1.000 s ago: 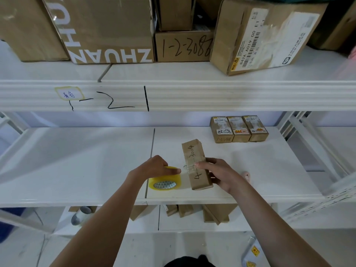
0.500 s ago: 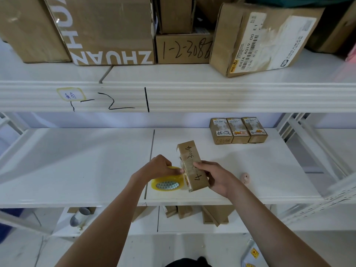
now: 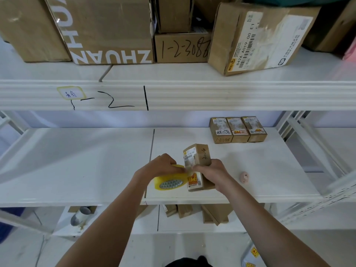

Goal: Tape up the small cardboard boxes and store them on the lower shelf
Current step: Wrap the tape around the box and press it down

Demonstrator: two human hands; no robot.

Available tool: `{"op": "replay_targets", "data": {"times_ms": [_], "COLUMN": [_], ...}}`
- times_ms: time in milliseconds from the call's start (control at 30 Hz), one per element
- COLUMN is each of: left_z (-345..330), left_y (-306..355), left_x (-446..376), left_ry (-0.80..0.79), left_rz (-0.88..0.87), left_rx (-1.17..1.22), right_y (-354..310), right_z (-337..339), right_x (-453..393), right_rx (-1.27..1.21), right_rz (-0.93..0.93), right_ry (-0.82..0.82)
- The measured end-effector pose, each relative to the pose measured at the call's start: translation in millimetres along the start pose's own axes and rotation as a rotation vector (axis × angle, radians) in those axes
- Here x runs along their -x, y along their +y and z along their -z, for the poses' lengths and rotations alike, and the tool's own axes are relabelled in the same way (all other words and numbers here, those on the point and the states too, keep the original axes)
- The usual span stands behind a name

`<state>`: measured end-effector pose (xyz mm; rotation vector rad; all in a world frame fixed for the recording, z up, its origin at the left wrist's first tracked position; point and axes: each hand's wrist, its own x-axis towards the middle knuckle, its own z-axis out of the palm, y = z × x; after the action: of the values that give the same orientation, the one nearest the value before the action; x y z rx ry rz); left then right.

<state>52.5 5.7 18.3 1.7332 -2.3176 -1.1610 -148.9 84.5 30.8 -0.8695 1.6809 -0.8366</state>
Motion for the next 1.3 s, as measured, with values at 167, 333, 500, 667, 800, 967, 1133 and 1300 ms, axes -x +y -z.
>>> {"op": "replay_targets", "data": {"times_ms": [167,333,500,667,800,967,1133,1300], "left_z": [14,15,9,1,2,5,6,11], "left_y": [-14,-15,-29,-31,-25,-14,-6,-4], "left_x": [9,5,3,1,1,2,3,4], "left_ry": [-0.176,-0.181,-0.06,-0.021,-0.016,-0.061,-0.099,-0.095], "left_rz": [-0.031,-0.038,0.045,0.077,0.058,0.033,0.002,-0.047], "left_rx": [0.186,0.157,-0.067,-0.071,-0.035,0.03,0.113,0.178], "right_y": [8,11,1,-1,1,3,3,4], "right_z": [21,23,33,34,37,35,31,31], "right_x": [-4,-3,4,7,6,7,10,8], "right_rx": [-0.037,-0.065,-0.168,-0.197,-0.244,-0.319,-0.365,-0.433], "right_rz": [-0.042,-0.064,-0.08,-0.09,-0.07,-0.039,-0.021,-0.051], "right_ry": [-0.057,-0.147,-0.241,-0.31,-0.35,-0.395,-0.438,-0.471]}}
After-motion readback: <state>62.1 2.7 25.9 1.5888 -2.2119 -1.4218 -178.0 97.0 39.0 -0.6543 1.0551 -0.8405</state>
